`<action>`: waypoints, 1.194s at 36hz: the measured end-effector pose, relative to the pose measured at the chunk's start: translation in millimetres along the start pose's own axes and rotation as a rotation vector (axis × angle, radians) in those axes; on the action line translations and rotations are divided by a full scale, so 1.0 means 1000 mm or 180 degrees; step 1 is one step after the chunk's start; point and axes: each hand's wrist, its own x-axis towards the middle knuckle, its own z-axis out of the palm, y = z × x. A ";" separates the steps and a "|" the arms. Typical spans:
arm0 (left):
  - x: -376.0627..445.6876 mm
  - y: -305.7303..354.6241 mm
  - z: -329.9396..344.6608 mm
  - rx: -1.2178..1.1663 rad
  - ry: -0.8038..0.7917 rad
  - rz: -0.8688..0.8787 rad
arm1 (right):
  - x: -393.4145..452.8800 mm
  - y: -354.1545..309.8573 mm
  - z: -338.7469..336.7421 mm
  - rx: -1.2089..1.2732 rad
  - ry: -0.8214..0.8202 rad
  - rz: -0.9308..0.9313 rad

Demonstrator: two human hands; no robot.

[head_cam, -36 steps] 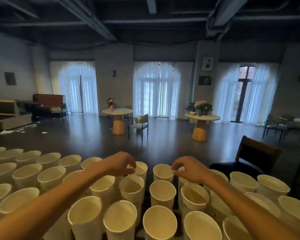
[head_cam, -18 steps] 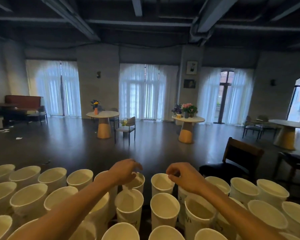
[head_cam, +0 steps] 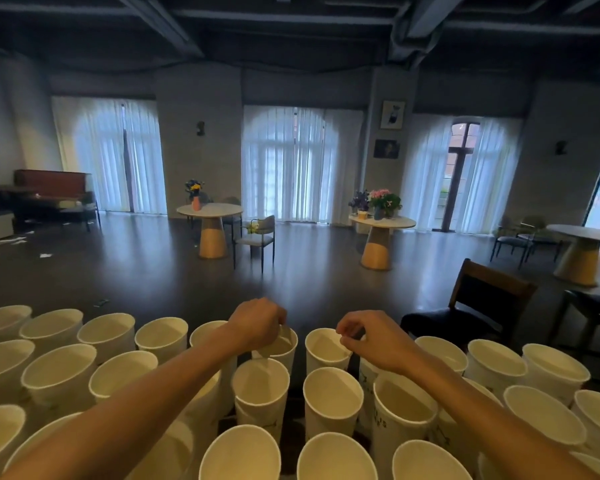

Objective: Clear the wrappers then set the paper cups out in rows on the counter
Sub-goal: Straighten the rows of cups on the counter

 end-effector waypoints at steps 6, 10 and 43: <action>-0.004 -0.001 -0.002 -0.0014 -0.0004 0.0047 | -0.003 -0.004 -0.001 0.0000 0.0009 -0.0031; -0.012 -0.011 -0.018 -0.0166 0.0076 0.0113 | -0.005 -0.007 -0.003 0.0009 0.0007 -0.0009; -0.071 -0.070 -0.060 -0.1071 0.0338 0.0522 | -0.034 -0.083 0.018 -0.0406 0.0179 0.0251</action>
